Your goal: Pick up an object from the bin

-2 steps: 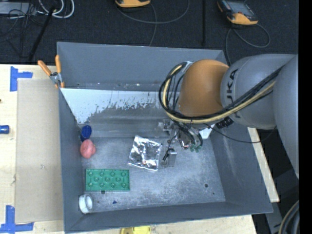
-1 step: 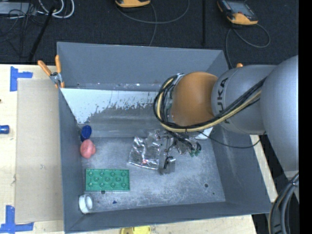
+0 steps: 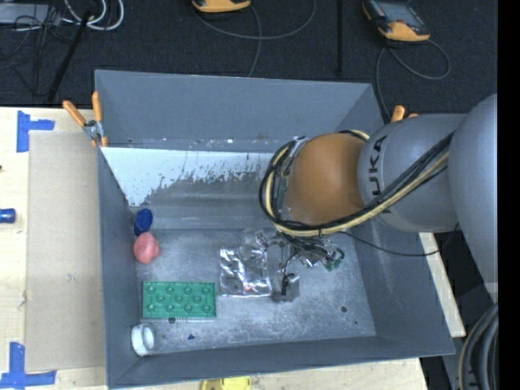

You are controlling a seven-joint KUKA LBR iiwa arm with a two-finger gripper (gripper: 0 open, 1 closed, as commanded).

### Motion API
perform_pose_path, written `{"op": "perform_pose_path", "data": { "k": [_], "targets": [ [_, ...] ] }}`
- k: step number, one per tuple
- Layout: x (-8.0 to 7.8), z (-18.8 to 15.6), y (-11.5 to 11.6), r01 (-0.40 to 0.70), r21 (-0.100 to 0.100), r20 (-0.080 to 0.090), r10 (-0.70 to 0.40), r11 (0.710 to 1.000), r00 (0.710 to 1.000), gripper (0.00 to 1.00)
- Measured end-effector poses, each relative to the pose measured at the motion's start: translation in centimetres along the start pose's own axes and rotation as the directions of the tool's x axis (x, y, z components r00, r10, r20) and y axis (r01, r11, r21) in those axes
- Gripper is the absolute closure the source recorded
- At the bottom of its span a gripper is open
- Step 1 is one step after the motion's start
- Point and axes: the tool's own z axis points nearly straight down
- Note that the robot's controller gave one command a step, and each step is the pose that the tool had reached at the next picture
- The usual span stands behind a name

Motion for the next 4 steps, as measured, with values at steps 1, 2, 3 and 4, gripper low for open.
{"op": "perform_pose_path", "data": {
  "k": [1, 2, 3, 4],
  "targets": [
    [0.0, 0.0, 0.0, -0.001, 0.000, 0.001, 0.001, 1.000, 1.000, 1.00],
    [-0.2, -5.0, 0.0, -0.003, 0.003, 0.007, 0.003, 1.000, 1.000, 1.00],
    [-0.3, -8.2, 0.1, -0.006, 0.003, 0.006, 0.006, 1.000, 1.000, 1.00],
    [-0.4, -9.3, 0.1, -0.008, 0.002, 0.004, 0.008, 1.000, 1.000, 1.00]
  ]
}}
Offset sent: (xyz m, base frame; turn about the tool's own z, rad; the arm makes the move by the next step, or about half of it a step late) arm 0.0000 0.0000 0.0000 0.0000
